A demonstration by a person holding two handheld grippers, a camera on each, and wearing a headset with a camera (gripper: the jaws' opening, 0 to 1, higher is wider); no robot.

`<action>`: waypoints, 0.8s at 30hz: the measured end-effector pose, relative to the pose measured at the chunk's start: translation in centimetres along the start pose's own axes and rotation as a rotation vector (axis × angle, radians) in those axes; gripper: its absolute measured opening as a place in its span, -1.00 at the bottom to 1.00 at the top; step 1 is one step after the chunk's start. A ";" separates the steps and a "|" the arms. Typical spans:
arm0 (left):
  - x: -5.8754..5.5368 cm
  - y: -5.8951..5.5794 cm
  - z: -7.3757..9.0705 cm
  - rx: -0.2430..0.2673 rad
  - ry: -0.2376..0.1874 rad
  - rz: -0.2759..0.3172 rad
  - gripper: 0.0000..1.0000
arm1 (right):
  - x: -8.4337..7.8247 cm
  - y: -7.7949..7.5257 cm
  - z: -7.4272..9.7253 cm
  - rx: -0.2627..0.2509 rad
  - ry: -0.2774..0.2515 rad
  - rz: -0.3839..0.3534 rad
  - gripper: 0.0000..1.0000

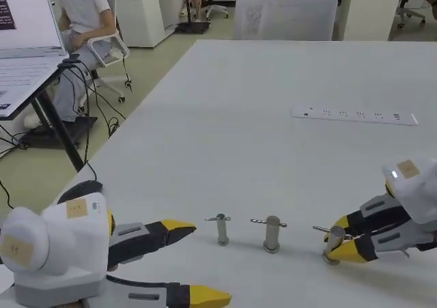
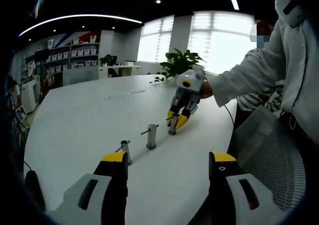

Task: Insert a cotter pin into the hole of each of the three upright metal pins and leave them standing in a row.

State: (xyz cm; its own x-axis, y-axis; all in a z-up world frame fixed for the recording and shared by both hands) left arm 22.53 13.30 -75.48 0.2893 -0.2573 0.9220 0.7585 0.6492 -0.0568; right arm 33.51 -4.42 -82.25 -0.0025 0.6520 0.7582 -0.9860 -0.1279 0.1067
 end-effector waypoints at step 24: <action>0.2 0.4 -0.1 0.006 -0.005 -0.005 0.31 | 0.8 -0.2 1.3 -0.020 -0.040 -0.036 -0.35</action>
State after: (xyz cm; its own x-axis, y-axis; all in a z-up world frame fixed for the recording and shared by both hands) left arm 22.92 13.43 -75.30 0.2826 -0.2566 0.9243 0.7565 0.6521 -0.0503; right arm 33.97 -4.83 -80.78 0.0394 0.6251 0.7796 -0.9885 -0.0898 0.1220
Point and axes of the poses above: the centre of the closed fingertips' face, and the gripper's own axes: z roughly backward along the fingers, y roughly to its left, x roughly out of its top, the point moved 3 cm from there along z, roughly backward along the fingers, and after that the axes turned 6 degrees about -z, right-handed, at the moved point
